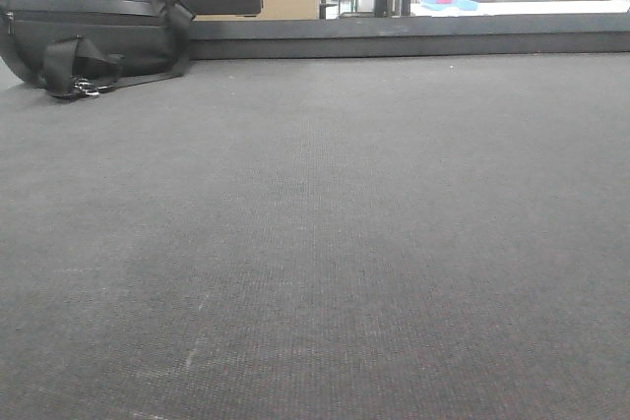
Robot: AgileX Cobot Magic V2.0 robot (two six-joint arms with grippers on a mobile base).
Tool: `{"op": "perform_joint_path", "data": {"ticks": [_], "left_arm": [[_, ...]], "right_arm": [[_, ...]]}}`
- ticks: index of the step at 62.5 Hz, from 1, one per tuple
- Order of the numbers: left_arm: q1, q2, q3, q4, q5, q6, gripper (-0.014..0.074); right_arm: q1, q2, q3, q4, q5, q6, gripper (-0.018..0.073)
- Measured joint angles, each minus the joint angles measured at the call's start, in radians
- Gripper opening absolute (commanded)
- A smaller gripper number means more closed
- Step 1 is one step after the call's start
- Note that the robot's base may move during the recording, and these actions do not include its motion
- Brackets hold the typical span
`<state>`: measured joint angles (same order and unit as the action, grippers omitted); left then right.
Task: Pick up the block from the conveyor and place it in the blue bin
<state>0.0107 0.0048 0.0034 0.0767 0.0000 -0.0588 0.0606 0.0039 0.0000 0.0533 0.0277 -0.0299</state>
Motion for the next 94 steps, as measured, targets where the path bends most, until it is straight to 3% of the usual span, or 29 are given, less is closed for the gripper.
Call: {"op": "perform_joint_path", "data": {"ticks": [56,70,78,94], "left_arm": [[0.000,0.000,0.000,0.000,-0.018,0.000,-0.0111],[0.000,0.000,0.000,0.000,-0.007,0.000,-0.0111],[0.000,0.000,-0.042,0.000,0.067,0.000,-0.0111],[0.000,0.044,-0.323,0.000,0.325,0.000,-0.0111]], "right_arm": [[0.000,0.000,0.000,0.000,0.000,-0.002,-0.0162],[0.000,0.000,0.001,0.000,-0.099,-0.002,-0.0162],[0.000,-0.001,-0.013,0.000,-0.094,-0.002,-0.0162],[0.000,0.003,-0.216,0.020,0.117,-0.002,-0.0162]]}}
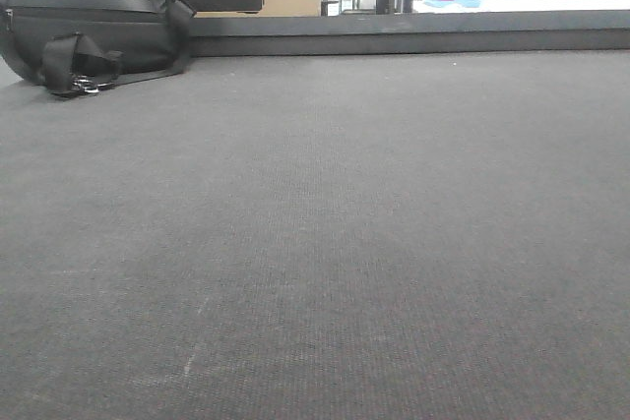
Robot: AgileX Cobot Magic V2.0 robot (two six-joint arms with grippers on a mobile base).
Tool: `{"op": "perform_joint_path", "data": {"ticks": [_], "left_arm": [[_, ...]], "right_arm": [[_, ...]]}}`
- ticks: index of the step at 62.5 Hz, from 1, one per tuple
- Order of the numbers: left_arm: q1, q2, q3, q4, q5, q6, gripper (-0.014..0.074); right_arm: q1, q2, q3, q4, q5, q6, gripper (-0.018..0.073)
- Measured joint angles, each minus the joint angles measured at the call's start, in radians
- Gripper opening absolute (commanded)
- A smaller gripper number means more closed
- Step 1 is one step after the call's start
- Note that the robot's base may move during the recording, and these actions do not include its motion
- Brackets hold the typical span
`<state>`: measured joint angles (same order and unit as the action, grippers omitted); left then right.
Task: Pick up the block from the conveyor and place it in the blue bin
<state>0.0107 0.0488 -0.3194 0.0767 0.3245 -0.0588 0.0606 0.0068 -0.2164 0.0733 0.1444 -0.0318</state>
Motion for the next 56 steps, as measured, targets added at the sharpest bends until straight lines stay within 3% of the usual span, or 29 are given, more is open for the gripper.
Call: {"op": "perform_joint_path", "data": {"ticks": [12,34,56], "left_arm": [[0.000,0.232,-0.197,0.000,0.184,0.000,-0.0111],[0.000,0.840,-0.492,-0.009,0.557,0.000,-0.0111],[0.000,1.150,-0.594,-0.018,0.602,0.000,-0.0111]], "right_arm": [[0.000,0.170,-0.148,0.047,0.278,0.002,-0.0162],[0.000,0.709,-0.412,0.039,0.621,-0.018,-0.0162],[0.000,1.055,-0.659,0.030,0.826,-0.037,-0.0162]]}}
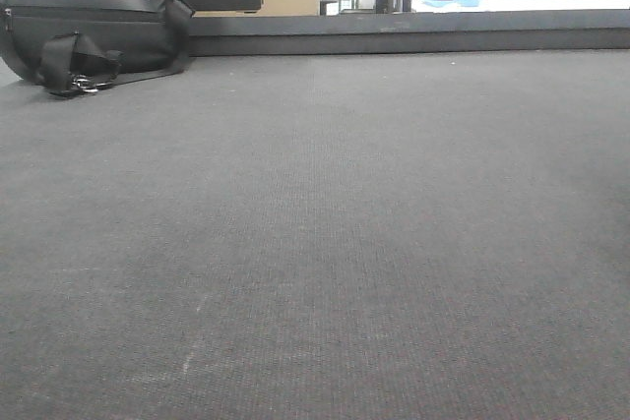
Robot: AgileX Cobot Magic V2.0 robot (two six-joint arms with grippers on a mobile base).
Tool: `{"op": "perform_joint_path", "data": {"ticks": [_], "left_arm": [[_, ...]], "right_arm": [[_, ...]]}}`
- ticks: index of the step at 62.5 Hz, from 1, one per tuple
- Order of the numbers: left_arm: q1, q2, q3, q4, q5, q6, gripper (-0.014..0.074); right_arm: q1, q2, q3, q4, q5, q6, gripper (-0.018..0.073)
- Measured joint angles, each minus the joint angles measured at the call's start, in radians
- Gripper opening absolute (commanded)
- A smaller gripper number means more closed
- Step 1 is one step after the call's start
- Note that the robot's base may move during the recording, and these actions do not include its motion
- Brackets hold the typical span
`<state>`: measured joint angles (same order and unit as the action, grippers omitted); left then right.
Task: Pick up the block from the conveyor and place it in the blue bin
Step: 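Close the right gripper on the blue block and lift it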
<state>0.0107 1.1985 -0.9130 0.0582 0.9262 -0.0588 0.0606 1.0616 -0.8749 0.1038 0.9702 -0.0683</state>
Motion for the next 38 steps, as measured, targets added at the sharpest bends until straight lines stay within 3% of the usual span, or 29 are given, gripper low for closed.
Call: {"op": "perform_joint_path", "data": {"ticks": [12,17,23,30,38], "left_arm": [[0.000,0.026,-0.001,-0.008,0.008,-0.015,-0.0111],[0.000,0.026,-0.001,-0.012,0.008,-0.020,-0.0111],[0.000,0.026,-0.001,-0.012,0.008,-0.020,-0.0111],[0.000,0.026,-0.001,-0.012,0.008,-0.020,-0.0111],[0.000,0.026,-0.001,-0.012,0.008,-0.022,-0.0111]], "right_arm": [[0.000,0.145,-0.070,0.000,0.113,0.026,-0.0161],[0.000,0.188,-0.083,0.002,0.126,0.028,-0.0113],[0.000,0.223,-0.089,0.002,0.136,0.030,0.0062],[0.000,0.248,-0.091,0.002,0.132,0.034,0.0335],[0.000,0.266,-0.092,0.002,0.104,0.034,0.0459]]}}
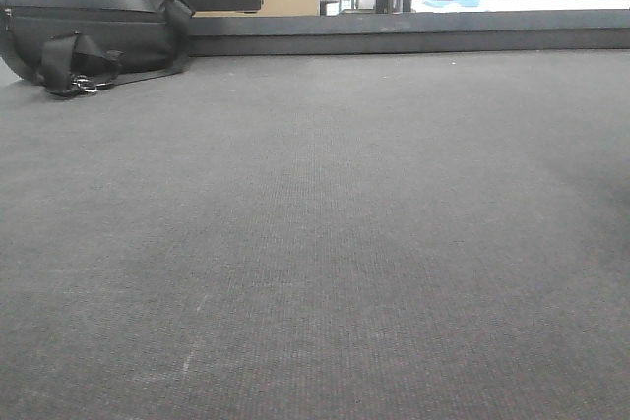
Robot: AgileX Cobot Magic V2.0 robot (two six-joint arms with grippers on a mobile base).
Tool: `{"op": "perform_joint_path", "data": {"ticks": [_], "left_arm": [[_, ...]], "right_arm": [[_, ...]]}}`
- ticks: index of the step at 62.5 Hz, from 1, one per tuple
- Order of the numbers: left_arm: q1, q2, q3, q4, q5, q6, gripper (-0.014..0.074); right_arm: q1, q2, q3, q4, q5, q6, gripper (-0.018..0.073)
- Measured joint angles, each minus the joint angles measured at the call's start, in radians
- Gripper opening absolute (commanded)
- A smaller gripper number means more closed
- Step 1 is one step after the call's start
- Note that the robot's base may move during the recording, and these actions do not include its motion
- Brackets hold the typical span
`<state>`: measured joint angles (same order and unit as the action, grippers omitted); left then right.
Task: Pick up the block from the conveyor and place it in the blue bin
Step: 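Close the right gripper on the blue block and lift it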
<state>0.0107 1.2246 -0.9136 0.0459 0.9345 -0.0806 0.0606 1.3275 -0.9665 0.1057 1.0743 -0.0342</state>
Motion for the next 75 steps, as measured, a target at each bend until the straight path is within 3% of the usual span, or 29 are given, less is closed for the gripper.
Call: {"op": "perform_joint_path", "data": {"ticks": [20,66,71,75], "left_arm": [[0.000,0.000,0.000,0.000,0.000,0.000,-0.0111],[0.000,0.000,0.000,0.000,0.000,0.000,-0.0111],[0.000,0.000,0.000,0.000,0.000,0.000,-0.0111],[0.000,0.000,0.000,0.000,0.000,0.000,-0.0111]], "right_arm": [[0.000,0.121,-0.002,0.000,-0.055,0.000,0.0392],[0.000,0.224,0.039,0.000,-0.136,0.004,0.0391],[0.000,0.224,0.039,0.000,-0.136,0.004,0.0351],[0.000,0.224,0.039,0.000,-0.136,0.004,0.0253]]}}
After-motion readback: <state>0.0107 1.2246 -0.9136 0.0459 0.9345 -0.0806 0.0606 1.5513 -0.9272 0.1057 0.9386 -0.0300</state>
